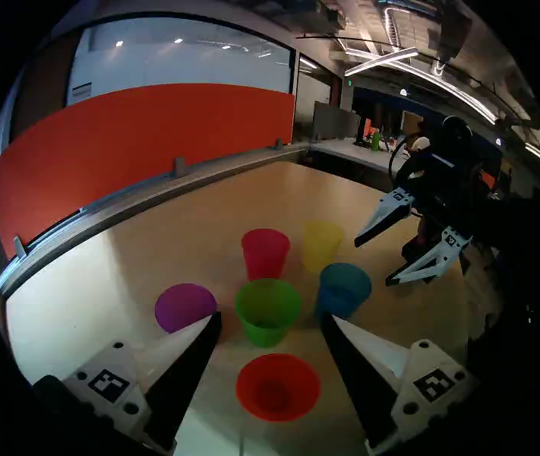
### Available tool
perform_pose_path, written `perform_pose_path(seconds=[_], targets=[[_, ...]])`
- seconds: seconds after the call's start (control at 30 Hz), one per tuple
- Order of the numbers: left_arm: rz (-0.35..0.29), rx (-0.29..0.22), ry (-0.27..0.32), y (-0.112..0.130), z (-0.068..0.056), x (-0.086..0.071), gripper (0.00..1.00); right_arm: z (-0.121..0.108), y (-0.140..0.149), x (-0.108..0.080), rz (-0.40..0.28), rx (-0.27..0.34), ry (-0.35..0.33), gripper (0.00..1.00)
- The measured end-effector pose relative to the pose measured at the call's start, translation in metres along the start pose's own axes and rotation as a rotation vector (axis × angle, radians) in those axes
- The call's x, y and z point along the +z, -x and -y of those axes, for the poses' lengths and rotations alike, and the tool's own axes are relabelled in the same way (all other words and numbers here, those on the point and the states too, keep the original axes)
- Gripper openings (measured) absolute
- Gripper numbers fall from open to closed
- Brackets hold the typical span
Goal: Pour water
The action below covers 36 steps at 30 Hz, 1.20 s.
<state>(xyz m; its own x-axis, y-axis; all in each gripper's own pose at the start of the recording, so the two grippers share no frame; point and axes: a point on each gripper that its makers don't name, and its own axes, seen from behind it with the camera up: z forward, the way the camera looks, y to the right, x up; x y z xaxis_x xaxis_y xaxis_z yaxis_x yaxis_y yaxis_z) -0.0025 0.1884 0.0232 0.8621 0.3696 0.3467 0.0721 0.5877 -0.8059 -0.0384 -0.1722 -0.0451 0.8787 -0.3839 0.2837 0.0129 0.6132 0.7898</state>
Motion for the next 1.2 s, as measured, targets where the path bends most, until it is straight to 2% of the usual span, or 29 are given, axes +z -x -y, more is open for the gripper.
perform_pose_path(seconds=[0.37,0.67,0.9,1.2], targets=[[0.020,0.004,0.000,0.005,0.002,0.011,0.97,0.001,0.019,0.022,0.043,-0.003,-0.006,0.99],[0.042,0.006,0.001,0.011,0.004,0.019,0.97,0.005,0.022,0.040,0.054,-0.013,-0.019,0.99],[0.062,0.010,0.003,0.016,0.005,0.025,0.97,0.005,0.019,0.054,0.058,0.002,-0.027,0.99],[0.077,0.018,0.004,0.017,0.007,0.033,0.97,0.006,0.018,0.060,0.059,0.014,-0.035,0.99]])
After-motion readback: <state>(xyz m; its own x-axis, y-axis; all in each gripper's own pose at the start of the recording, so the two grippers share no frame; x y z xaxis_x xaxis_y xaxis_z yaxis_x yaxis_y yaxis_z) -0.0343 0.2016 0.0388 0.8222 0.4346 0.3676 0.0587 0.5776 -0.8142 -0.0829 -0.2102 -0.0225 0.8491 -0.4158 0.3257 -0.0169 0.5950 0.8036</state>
